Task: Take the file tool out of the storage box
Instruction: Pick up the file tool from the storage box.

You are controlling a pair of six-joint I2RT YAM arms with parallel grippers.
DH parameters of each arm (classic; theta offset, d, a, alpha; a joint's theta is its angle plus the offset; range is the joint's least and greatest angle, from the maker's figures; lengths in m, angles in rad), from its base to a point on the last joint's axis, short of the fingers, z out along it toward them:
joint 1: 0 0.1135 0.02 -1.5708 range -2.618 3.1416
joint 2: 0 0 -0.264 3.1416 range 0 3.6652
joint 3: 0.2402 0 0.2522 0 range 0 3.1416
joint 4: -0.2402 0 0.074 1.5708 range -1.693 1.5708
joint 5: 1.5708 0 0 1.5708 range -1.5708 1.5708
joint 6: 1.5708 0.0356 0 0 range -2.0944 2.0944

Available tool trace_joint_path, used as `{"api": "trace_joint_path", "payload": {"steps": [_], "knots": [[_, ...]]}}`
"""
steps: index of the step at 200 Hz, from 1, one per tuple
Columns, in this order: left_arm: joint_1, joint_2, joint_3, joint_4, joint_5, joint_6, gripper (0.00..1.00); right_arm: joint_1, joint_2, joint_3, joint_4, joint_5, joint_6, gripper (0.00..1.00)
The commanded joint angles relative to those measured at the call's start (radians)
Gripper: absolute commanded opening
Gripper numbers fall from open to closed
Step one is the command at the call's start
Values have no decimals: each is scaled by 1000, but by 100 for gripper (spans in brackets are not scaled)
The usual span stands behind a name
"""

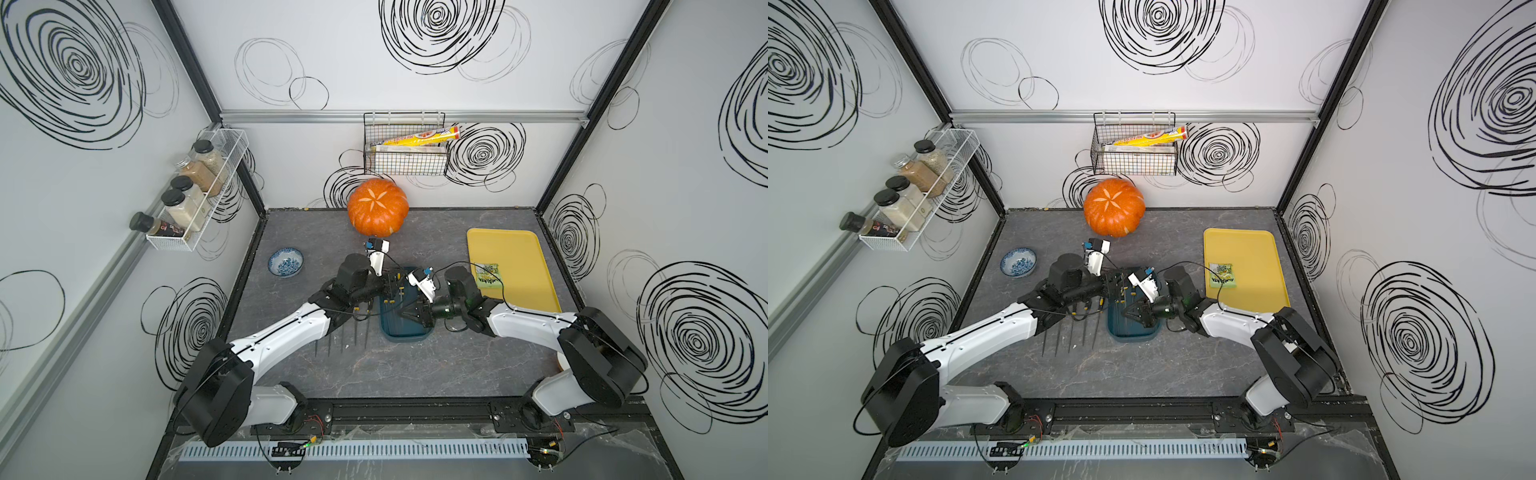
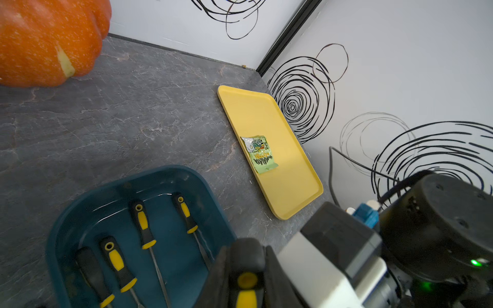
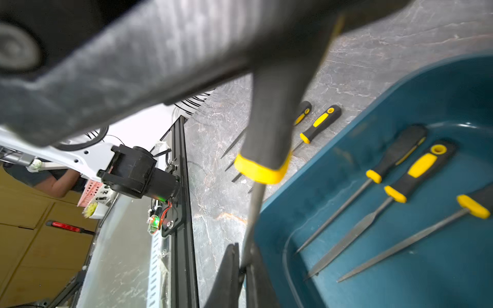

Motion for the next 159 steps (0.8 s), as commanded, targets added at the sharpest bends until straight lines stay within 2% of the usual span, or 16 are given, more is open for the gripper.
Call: {"api": "trace_joint_path", "payload": {"steps": [1, 15, 23, 27, 28, 29, 30, 31, 34, 53, 77, 96, 126, 159], "knots": [[-7, -4, 6, 32, 10, -19, 14, 15, 6, 26, -15, 9, -46, 0], [-7, -12, 3, 28, -3, -18, 22, 14, 9, 28, -35, 23, -50, 0], [-7, -18, 0, 29, -8, -18, 40, 14, 3, 30, -54, 43, -51, 0], [-7, -21, 0, 26, -12, -18, 56, 14, 0, 32, -72, 57, -53, 0], [-7, -22, -1, 26, -12, -18, 64, 14, -1, 33, -77, 60, -54, 0], [-7, -23, -1, 25, -14, -18, 68, 13, -1, 34, -82, 63, -55, 0], [-7, -23, -2, 24, -16, -18, 83, 12, -3, 34, -85, 67, -57, 0], [-7, -24, -2, 23, -18, -19, 91, 12, -4, 35, -91, 73, -57, 0], [-7, -26, -3, 23, -24, -18, 98, 11, -7, 37, -103, 82, -59, 0], [-7, -40, -9, 4, -67, -21, 99, -11, -42, 57, -251, 184, -53, 0], [1, -59, -24, 5, -94, -25, 99, -15, -96, 91, -499, 444, -28, 0], [1, -75, -27, 3, -102, -24, 99, -31, -123, 141, -695, 581, -19, 0], [1, -106, -24, -7, -84, -15, 99, -73, -154, 197, -879, 625, -41, 0], [3, -104, -23, -8, -31, -10, 99, -146, -158, 227, -979, 628, -61, 0]]}}
